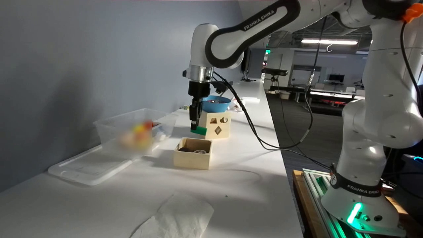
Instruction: Remove the white container from the lunchbox and put it in the wooden box
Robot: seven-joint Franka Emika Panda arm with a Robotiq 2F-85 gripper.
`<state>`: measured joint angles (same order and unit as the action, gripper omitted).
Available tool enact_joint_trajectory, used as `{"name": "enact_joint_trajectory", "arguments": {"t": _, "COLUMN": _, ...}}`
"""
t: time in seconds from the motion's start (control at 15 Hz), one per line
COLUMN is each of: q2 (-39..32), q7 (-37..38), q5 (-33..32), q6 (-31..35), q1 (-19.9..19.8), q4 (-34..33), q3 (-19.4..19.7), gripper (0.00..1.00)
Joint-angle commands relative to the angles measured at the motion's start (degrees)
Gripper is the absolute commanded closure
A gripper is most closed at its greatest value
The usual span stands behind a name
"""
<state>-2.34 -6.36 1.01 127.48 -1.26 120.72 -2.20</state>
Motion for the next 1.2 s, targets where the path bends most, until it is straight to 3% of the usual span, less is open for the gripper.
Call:
{"name": "enact_joint_trajectory", "arguments": {"t": 0.0, "q2": -4.02, "q7": 1.80, "q5": -3.54, "q6": -1.48, "q1": 1.09, "q4": -3.65, "q3": 0.47, "gripper": 0.92}}
{"name": "enact_joint_trajectory", "arguments": {"t": 0.53, "q2": -9.39, "q7": 1.16, "q5": -5.72, "q6": -2.63, "q1": 2.74, "q4": -5.92, "q3": 0.22, "gripper": 0.92}}
{"name": "enact_joint_trajectory", "arguments": {"t": 1.13, "q2": -10.44, "q7": 0.67, "q5": -7.57, "q6": -2.02, "q1": 2.82, "q4": -5.49, "q3": 0.48, "gripper": 0.92}}
